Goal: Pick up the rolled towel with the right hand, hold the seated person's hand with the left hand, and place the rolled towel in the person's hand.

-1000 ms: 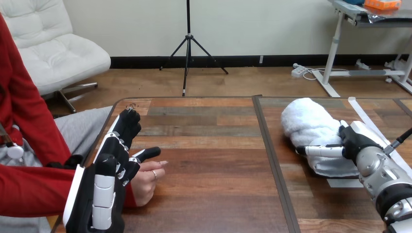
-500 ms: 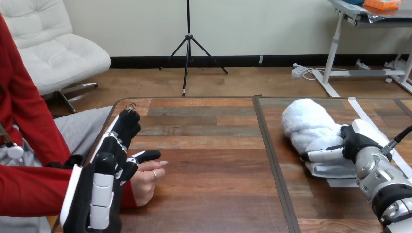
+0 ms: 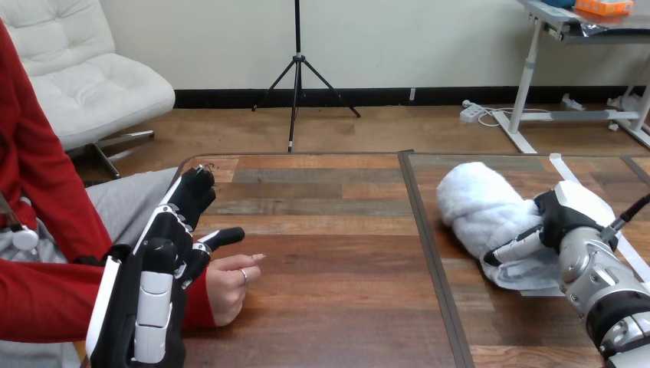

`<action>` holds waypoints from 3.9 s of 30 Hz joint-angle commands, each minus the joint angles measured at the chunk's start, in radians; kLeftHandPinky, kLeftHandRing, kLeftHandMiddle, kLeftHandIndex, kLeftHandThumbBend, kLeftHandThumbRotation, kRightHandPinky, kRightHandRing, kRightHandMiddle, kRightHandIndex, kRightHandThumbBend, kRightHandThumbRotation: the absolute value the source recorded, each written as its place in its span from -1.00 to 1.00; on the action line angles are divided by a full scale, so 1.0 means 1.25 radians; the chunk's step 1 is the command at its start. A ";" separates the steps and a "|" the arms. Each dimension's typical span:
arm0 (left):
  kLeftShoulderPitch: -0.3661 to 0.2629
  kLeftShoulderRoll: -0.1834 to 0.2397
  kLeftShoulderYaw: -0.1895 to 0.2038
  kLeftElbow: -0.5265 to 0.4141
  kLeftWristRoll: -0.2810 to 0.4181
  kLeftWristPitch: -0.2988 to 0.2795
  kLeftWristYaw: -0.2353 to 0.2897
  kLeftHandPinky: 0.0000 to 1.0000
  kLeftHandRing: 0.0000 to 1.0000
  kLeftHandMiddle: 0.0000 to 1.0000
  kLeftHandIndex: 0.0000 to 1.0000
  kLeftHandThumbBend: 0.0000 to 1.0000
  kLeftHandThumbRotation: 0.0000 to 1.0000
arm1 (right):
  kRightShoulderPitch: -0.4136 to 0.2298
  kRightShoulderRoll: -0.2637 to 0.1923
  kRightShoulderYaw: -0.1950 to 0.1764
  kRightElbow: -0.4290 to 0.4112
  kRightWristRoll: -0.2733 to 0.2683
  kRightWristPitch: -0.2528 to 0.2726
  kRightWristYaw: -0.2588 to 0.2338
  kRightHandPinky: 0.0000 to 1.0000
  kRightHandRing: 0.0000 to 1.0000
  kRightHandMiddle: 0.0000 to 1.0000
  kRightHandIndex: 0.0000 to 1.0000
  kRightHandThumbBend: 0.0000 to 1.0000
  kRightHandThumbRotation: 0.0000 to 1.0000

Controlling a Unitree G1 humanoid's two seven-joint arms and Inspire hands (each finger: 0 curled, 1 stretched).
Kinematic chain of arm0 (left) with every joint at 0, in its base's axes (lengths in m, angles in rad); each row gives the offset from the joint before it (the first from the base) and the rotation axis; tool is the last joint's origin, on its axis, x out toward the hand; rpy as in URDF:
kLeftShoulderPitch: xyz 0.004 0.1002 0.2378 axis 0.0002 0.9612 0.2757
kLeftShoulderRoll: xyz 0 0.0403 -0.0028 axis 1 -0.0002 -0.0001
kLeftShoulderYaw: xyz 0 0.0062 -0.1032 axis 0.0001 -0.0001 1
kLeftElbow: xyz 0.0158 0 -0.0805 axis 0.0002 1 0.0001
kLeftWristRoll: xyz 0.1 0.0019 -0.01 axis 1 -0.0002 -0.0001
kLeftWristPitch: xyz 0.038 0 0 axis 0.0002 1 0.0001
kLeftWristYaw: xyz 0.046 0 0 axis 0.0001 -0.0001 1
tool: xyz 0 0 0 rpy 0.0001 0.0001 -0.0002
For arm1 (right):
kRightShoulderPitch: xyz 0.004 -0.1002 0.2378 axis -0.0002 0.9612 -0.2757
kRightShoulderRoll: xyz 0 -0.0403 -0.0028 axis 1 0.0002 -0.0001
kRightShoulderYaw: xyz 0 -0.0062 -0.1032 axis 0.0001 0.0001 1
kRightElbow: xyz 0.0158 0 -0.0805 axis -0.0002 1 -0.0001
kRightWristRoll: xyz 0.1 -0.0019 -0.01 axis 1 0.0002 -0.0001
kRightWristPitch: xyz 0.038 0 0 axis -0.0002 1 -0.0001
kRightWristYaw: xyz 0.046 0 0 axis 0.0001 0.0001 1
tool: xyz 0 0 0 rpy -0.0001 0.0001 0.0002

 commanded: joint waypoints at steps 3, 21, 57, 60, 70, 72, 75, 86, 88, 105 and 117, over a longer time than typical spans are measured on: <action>-0.035 -0.016 0.015 -0.023 0.007 -0.018 -0.001 0.46 0.86 0.85 0.75 0.42 0.92 | 0.021 0.018 0.015 0.015 -0.013 -0.017 0.005 -0.12 0.02 0.07 -0.10 0.65 -1.00; -0.035 -0.020 0.022 -0.030 0.018 -0.010 0.011 0.48 0.83 0.79 0.67 0.46 0.90 | 0.028 0.007 0.022 0.017 -0.013 -0.053 0.015 -0.18 -0.04 0.03 -0.09 0.63 -1.00; -0.041 0.089 0.127 -0.041 0.276 0.019 0.065 0.50 0.73 0.72 0.60 0.63 0.39 | 0.081 0.007 -0.154 -0.034 0.171 -0.277 -0.028 -0.18 -0.10 -0.06 -0.11 0.64 -1.00; -0.044 0.108 0.140 -0.042 0.304 0.022 0.062 0.56 0.77 0.75 0.61 0.64 0.30 | 0.089 0.010 -0.173 -0.046 0.195 -0.301 -0.030 -0.18 -0.11 -0.07 -0.11 0.64 -1.00; -0.058 0.196 0.183 -0.098 0.511 0.111 0.056 0.41 0.70 0.76 0.67 0.76 0.16 | 0.149 0.010 -0.242 -0.135 0.277 -0.418 -0.006 -0.30 -0.21 -0.14 -0.11 0.64 -1.00; -0.061 0.203 0.185 -0.102 0.531 0.117 0.053 0.41 0.71 0.77 0.68 0.76 0.14 | 0.158 0.009 -0.247 -0.149 0.282 -0.426 -0.004 -0.31 -0.23 -0.15 -0.11 0.64 -1.00; -0.066 0.218 0.186 -0.107 0.568 0.126 0.053 0.46 0.74 0.78 0.72 0.74 0.12 | 0.173 0.009 -0.258 -0.177 0.294 -0.438 0.004 -0.33 -0.25 -0.16 -0.11 0.65 -1.00; -0.104 0.244 0.178 -0.091 0.657 0.131 0.081 0.56 0.77 0.78 0.75 0.66 0.04 | 0.220 0.003 -0.294 -0.249 0.341 -0.496 0.046 -0.32 -0.23 -0.16 -0.14 0.69 -1.00; -0.111 0.248 0.176 -0.085 0.672 0.131 0.087 0.56 0.77 0.78 0.75 0.65 0.03 | 0.227 0.003 -0.299 -0.258 0.348 -0.499 0.052 -0.32 -0.24 -0.17 -0.14 0.70 -1.00; -0.168 0.269 0.152 -0.042 0.756 0.145 0.102 0.57 0.76 0.78 0.73 0.68 0.03 | 0.258 0.009 -0.321 -0.316 0.362 -0.496 0.079 -0.37 -0.29 -0.19 -0.17 0.74 -1.00; -0.202 0.280 0.130 -0.007 0.794 0.155 0.110 0.64 0.79 0.82 0.76 0.72 0.00 | 0.272 0.013 -0.327 -0.357 0.365 -0.483 0.090 -0.36 -0.28 -0.19 -0.17 0.73 -1.00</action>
